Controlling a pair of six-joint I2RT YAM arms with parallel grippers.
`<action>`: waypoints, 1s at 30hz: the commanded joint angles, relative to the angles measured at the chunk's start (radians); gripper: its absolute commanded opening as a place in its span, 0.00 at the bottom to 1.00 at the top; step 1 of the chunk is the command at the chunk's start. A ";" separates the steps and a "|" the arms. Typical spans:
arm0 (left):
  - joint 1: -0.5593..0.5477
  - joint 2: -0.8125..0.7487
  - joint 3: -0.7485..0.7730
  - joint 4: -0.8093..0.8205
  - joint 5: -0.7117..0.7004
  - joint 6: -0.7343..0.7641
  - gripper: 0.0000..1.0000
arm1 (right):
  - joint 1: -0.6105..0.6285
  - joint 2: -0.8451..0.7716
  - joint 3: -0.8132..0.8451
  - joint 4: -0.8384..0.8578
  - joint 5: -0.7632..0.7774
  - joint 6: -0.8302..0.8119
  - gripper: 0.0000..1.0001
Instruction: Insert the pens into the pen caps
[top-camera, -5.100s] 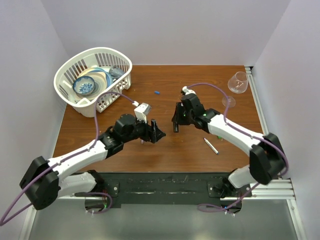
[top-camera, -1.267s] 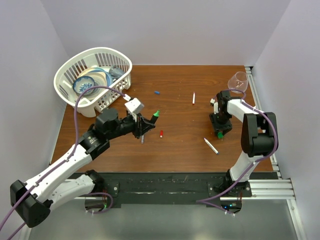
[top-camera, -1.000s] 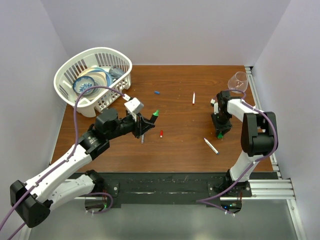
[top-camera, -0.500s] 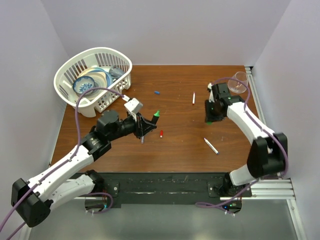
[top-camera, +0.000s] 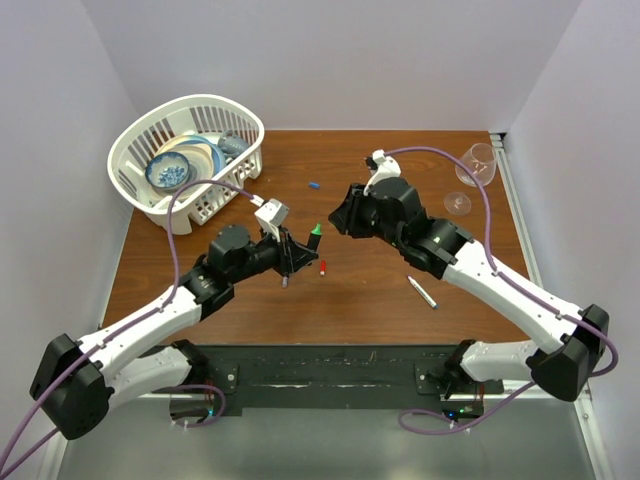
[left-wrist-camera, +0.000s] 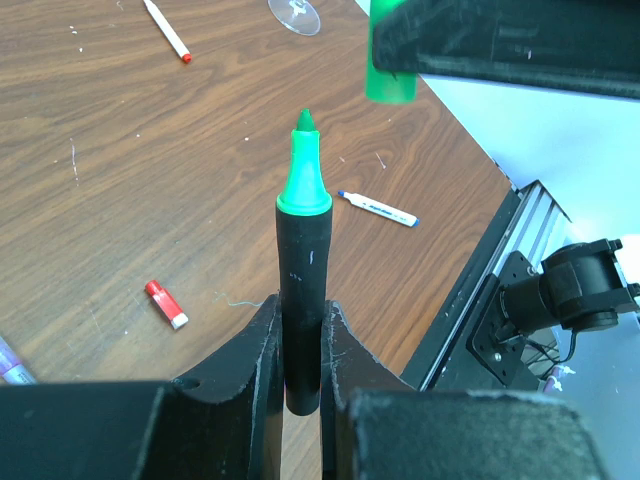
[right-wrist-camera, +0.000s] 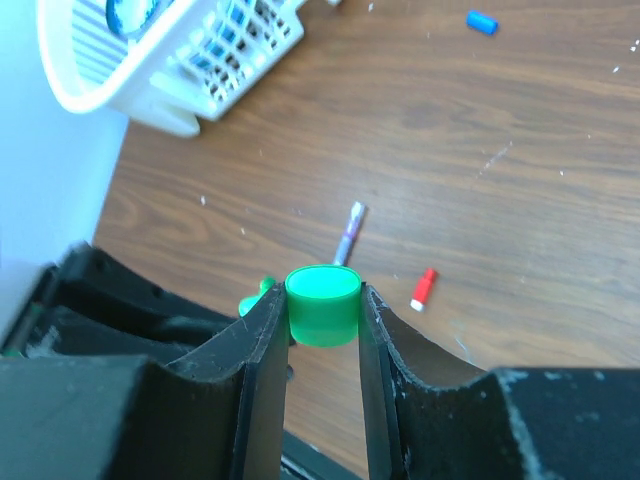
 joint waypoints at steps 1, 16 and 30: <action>-0.001 0.001 -0.012 0.094 -0.018 -0.024 0.00 | 0.048 0.029 0.064 0.077 0.113 0.062 0.00; 0.000 -0.033 -0.011 0.064 -0.026 -0.009 0.00 | 0.117 0.098 0.110 0.121 0.216 0.021 0.00; 0.000 -0.021 -0.003 0.081 -0.026 -0.021 0.00 | 0.127 0.104 0.096 0.127 0.201 0.015 0.00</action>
